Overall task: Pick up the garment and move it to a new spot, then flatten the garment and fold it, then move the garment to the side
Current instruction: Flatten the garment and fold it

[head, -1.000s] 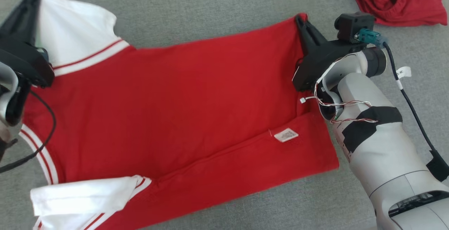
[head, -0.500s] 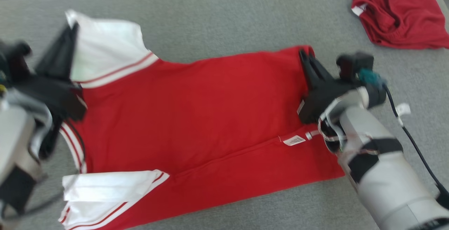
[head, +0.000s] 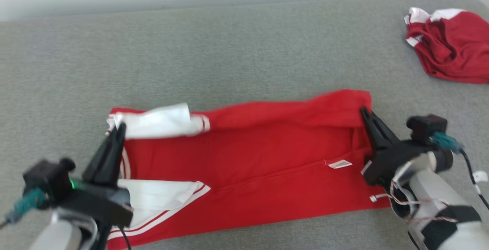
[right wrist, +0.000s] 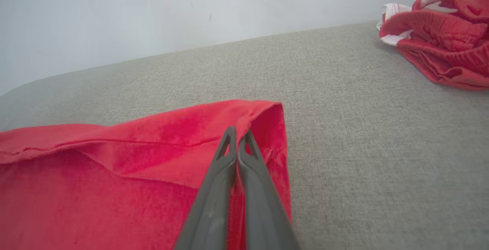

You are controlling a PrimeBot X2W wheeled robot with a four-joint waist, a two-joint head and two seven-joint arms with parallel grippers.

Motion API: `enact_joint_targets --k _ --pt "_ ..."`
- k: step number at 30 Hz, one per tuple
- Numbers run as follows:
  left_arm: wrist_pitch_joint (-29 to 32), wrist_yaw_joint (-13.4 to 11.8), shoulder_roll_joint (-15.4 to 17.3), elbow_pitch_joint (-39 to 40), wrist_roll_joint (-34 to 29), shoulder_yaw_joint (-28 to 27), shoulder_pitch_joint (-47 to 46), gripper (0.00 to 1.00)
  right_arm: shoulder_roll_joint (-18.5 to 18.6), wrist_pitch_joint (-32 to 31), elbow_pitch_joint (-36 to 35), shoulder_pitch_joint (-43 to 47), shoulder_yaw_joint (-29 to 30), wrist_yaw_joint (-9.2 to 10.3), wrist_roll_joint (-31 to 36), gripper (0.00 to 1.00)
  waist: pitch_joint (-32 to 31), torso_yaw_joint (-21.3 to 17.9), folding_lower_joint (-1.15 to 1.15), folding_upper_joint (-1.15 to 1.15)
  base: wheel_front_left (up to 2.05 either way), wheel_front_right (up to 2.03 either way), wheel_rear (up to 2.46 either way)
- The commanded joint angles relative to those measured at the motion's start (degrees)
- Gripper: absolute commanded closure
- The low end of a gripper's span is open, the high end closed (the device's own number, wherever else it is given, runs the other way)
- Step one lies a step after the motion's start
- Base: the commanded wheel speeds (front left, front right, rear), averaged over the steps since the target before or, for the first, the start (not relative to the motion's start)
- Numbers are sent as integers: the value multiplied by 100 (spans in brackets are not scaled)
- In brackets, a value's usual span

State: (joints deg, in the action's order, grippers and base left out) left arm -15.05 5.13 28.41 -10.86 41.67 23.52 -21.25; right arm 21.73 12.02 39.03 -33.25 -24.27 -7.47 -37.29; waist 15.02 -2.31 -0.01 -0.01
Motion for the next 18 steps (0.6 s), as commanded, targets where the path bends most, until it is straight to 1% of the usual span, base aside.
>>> enact_joint_targets --k 1,5,8,10,18 --pt "-15 13 -69 53 -62 -54 144 100 54 -11 -78 113 27 1 -81 100 -112 117 1 1 0 0 0" --pt "-15 25 -306 173 -259 -332 648 100 262 -38 -489 561 164 1 -343 100 -189 215 1 1 0 0 0" --pt "-15 41 -531 210 -347 -543 954 100 357 -130 -739 850 256 1 -402 100 -228 214 1 1 0 0 0" --pt "-15 65 -622 169 -448 -615 1130 100 412 -205 -826 1007 353 1 -422 100 -247 213 1 1 0 0 0" --pt "-15 132 -1122 -159 -673 -912 1592 100 344 -524 -1117 1478 607 1 -368 100 -363 185 1 1 0 0 0"
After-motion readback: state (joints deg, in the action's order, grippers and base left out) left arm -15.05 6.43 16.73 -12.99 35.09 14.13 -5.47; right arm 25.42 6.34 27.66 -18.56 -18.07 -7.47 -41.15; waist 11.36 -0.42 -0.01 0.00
